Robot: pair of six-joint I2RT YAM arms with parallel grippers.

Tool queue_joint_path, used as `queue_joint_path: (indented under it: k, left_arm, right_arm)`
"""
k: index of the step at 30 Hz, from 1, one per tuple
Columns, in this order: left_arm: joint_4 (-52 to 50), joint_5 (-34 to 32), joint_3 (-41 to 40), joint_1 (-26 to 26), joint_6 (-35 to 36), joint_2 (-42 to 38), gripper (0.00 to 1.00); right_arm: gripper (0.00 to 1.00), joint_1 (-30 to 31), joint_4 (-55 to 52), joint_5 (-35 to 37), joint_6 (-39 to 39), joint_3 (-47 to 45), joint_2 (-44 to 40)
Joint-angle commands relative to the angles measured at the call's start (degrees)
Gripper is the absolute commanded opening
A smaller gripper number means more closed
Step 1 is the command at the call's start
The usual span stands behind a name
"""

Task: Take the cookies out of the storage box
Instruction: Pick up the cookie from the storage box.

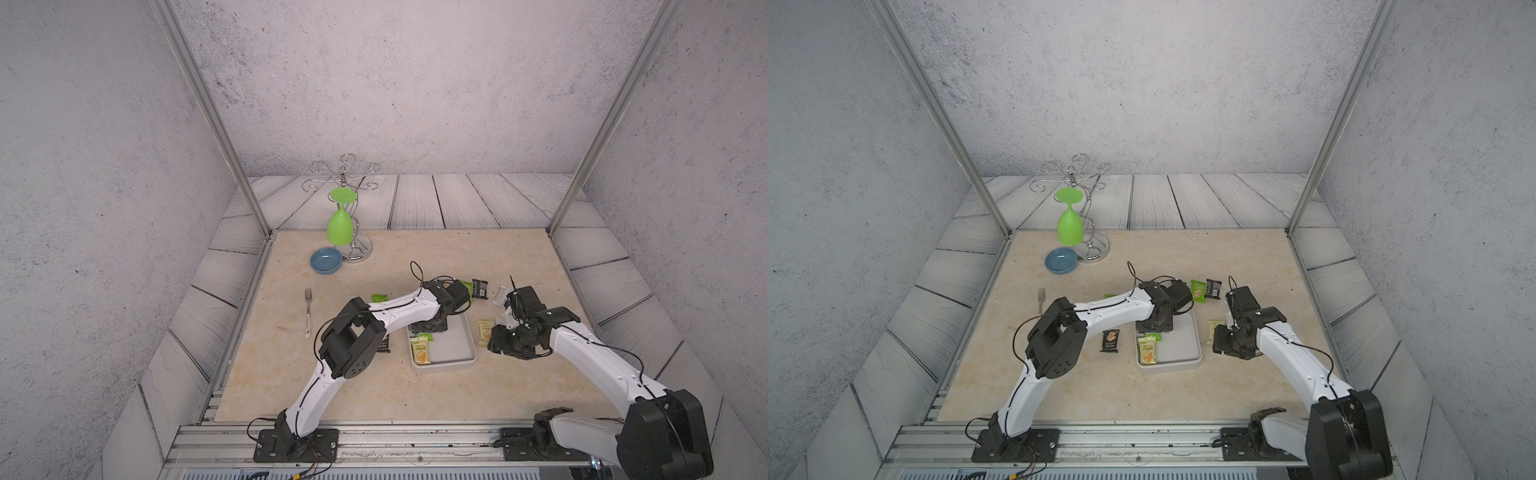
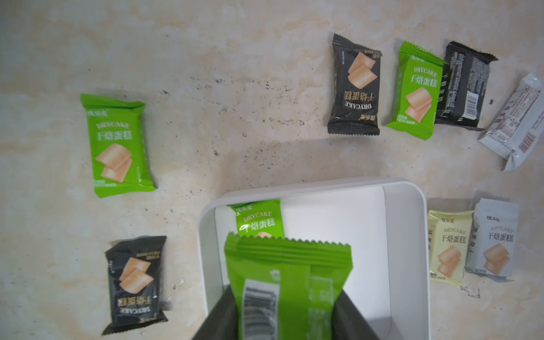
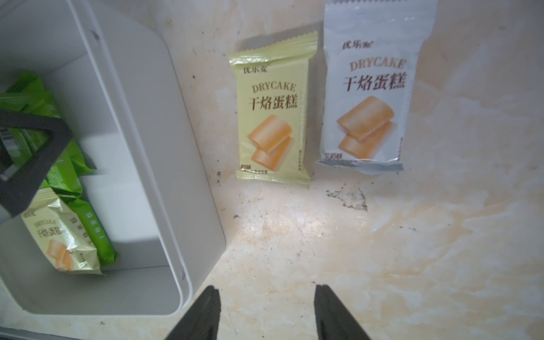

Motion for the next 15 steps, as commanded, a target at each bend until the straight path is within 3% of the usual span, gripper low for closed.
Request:
queue_joint_path:
  k: [1, 15]
  left_arm:
    - [-0.3, 0.3, -1.2, 0.3, 0.1, -0.3, 0.48]
    - [0.0, 1.8, 0.1, 0.3, 0.7, -7.2, 0.46]
  right_arm:
    - [0.57, -0.3, -0.9, 1.1, -0.7, 1.4, 0.4]
    - [0.57, -0.4, -1.2, 2.3, -0.2, 1.4, -1.1]
